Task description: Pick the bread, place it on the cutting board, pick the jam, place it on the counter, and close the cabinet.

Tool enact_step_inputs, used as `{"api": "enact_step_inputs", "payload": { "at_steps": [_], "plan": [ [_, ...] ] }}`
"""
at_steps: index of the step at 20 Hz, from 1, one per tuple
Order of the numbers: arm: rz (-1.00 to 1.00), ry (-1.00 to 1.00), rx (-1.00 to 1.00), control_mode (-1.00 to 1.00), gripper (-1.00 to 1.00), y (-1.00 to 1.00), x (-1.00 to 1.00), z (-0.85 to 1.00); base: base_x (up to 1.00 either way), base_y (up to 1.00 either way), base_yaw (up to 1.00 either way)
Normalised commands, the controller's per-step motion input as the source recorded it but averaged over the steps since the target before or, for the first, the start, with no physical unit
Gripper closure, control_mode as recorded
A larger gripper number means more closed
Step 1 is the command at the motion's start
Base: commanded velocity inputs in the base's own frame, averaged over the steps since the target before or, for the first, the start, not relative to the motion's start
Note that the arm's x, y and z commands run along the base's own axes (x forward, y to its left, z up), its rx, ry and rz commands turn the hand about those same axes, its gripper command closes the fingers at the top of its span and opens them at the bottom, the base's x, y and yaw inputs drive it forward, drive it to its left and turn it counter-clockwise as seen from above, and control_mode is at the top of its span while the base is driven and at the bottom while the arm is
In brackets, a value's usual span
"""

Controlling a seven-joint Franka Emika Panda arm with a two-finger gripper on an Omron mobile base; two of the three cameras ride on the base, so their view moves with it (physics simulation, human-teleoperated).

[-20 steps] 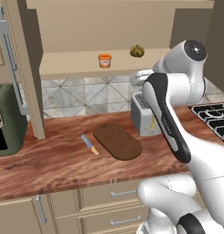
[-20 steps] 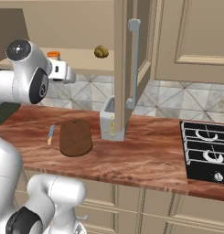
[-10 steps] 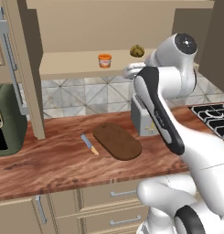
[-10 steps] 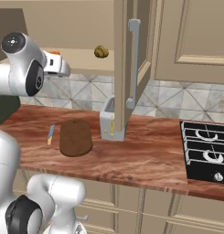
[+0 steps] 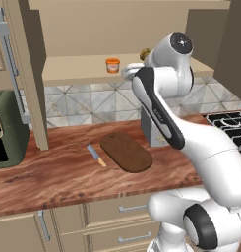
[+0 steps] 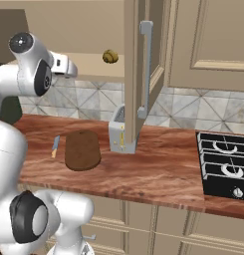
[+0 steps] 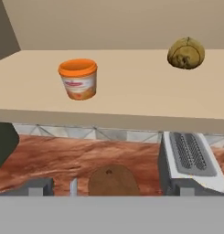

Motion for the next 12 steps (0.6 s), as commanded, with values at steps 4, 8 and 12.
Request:
{"api": "enact_step_inputs", "payload": {
  "at_steps": [4,8,12],
  "plan": [
    [0.00,-0.04,0.00,-1.00,-1.00,0.23,0.36,0.00,0.00,0.00,0.00],
    [0.01,-0.02,0.00,-1.00,-1.00,0.19,0.37,0.00,0.00,0.00,0.00],
    [0.02,-0.02,0.00,-1.00,-1.00,0.21,0.34,0.02,0.00,0.00,0.00]
  ]
}}
